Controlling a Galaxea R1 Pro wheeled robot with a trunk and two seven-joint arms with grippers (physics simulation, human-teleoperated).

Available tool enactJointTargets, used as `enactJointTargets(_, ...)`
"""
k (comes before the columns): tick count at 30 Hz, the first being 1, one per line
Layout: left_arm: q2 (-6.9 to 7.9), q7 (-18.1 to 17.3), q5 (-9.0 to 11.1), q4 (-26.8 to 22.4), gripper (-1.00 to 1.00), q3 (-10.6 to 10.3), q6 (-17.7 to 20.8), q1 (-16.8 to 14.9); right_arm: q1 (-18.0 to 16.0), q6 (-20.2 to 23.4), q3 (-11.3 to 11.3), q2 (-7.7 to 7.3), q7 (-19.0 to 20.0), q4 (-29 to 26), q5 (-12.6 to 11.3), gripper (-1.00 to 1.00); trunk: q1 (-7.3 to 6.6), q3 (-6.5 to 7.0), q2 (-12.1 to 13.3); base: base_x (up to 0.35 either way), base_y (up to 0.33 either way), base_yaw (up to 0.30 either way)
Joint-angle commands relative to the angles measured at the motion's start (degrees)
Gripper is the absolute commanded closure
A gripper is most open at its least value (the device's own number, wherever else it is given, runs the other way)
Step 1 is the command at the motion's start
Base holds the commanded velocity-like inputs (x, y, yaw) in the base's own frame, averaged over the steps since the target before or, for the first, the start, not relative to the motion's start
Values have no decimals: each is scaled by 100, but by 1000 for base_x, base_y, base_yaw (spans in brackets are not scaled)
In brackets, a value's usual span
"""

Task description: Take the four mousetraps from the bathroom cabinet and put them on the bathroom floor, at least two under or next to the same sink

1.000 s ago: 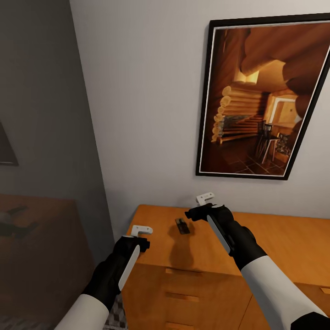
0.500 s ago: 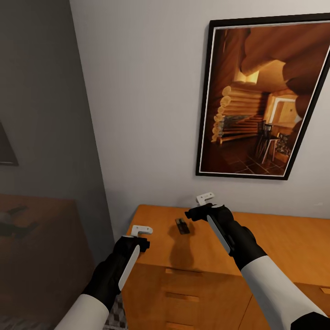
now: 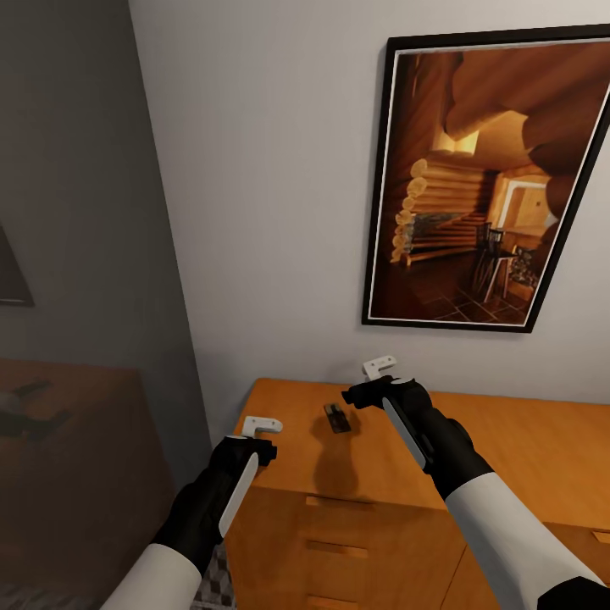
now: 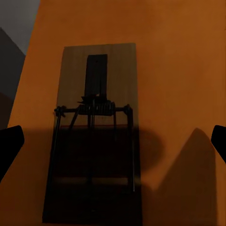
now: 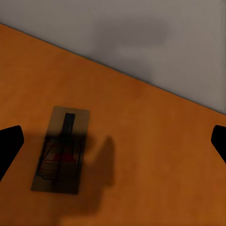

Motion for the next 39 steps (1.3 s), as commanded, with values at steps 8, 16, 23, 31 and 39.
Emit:
enactJointTargets(8, 0, 47, 49, -5, -100, -11, 16, -5, -6, 18, 13, -6, -21, -6, -45, -100, 1, -8, -6, 0, 0, 0)
enactJointTargets(16, 0, 47, 49, -5, -100, -13, 15, -5, -6, 21, 13, -6, -21, -10, -47, -100, 45, -44, -86, 0, 0, 0)
enactJointTargets(23, 0, 47, 49, -5, -100, -13, 17, -5, -6, 23, 14, -6, -21, -11, -46, -100, 111, -98, -206, 0, 0, 0)
enactJointTargets(31, 0, 47, 49, -5, -100, -13, 19, -5, -6, 22, 14, -6, -21, -15, -46, -100, 111, -98, -206, 0, 0, 0)
enactJointTargets(39, 0, 47, 49, -5, -100, -8, 20, -5, -6, 23, 13, -6, -21, -15, -44, -100, 111, -98, -206, 0, 0, 0)
